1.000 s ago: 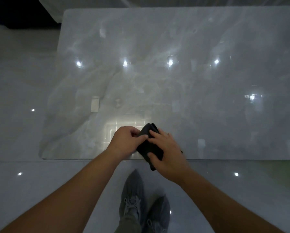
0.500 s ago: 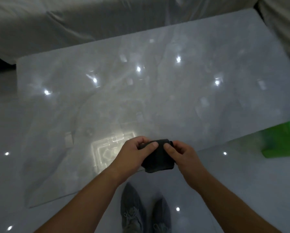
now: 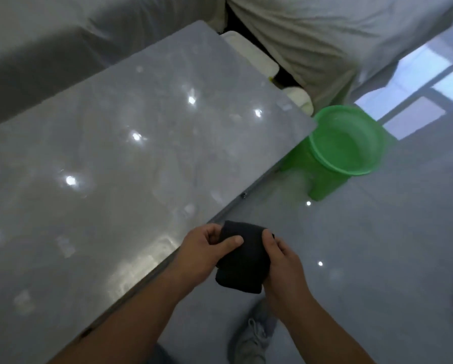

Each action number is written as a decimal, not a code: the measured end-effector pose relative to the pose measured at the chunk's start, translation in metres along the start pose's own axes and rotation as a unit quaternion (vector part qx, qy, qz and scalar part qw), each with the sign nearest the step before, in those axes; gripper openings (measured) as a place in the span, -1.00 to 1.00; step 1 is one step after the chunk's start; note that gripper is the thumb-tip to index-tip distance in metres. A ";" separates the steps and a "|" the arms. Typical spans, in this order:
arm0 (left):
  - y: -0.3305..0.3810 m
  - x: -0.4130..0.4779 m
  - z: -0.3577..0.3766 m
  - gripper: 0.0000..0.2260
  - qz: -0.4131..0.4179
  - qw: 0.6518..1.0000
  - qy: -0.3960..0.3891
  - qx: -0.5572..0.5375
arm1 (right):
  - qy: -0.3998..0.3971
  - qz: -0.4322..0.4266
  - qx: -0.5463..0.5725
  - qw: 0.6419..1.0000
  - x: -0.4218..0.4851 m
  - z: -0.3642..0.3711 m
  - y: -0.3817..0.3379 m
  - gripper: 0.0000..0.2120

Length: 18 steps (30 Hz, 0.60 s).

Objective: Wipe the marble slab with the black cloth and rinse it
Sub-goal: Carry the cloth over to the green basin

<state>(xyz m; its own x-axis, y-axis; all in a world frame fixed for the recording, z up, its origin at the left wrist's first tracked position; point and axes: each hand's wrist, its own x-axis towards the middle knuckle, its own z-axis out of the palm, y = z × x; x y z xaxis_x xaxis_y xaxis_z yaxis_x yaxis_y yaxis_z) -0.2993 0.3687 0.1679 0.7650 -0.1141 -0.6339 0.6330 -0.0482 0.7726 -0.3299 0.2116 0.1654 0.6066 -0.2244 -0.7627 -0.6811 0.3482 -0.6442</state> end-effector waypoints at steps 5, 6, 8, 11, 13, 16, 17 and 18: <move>0.020 0.062 0.116 -0.79 -0.032 0.996 -0.084 0.028 | 0.068 0.014 0.076 0.995 0.055 -0.100 -0.057 -0.68; 0.023 0.075 0.137 -0.79 -0.044 0.993 -0.104 0.038 | 0.078 0.015 0.085 0.993 0.067 -0.117 -0.068 -0.68; 0.031 0.101 0.175 -0.82 -0.066 0.987 -0.133 0.060 | 0.088 0.016 0.096 0.991 0.092 -0.145 -0.087 -0.68; 0.043 0.140 0.225 -0.82 -0.064 0.985 -0.134 0.088 | 0.093 0.027 0.121 0.988 0.132 -0.175 -0.111 -0.70; 0.049 0.164 0.247 -0.78 -0.043 0.986 -0.133 0.096 | 0.100 0.033 0.142 0.984 0.158 -0.185 -0.125 -0.73; 0.057 0.202 0.272 -0.76 -0.020 0.985 -0.131 0.113 | 0.091 0.039 0.166 0.981 0.199 -0.195 -0.144 -0.71; 0.061 0.218 0.279 -0.77 -0.020 0.985 -0.127 0.117 | 0.082 0.043 0.159 0.983 0.214 -0.199 -0.149 -0.70; 0.064 0.230 0.282 -0.77 -0.019 0.986 -0.120 0.117 | 0.074 0.040 0.136 0.987 0.224 -0.202 -0.152 -0.71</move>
<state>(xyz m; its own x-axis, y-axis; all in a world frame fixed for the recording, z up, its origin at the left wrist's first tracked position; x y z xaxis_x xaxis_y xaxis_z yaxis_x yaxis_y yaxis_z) -0.1162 0.0596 0.0814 0.6731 -0.3376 -0.6580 0.5953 -0.2806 0.7529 -0.1732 -0.0754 0.0812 0.4757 -0.3094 -0.8234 -0.5767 0.5971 -0.5576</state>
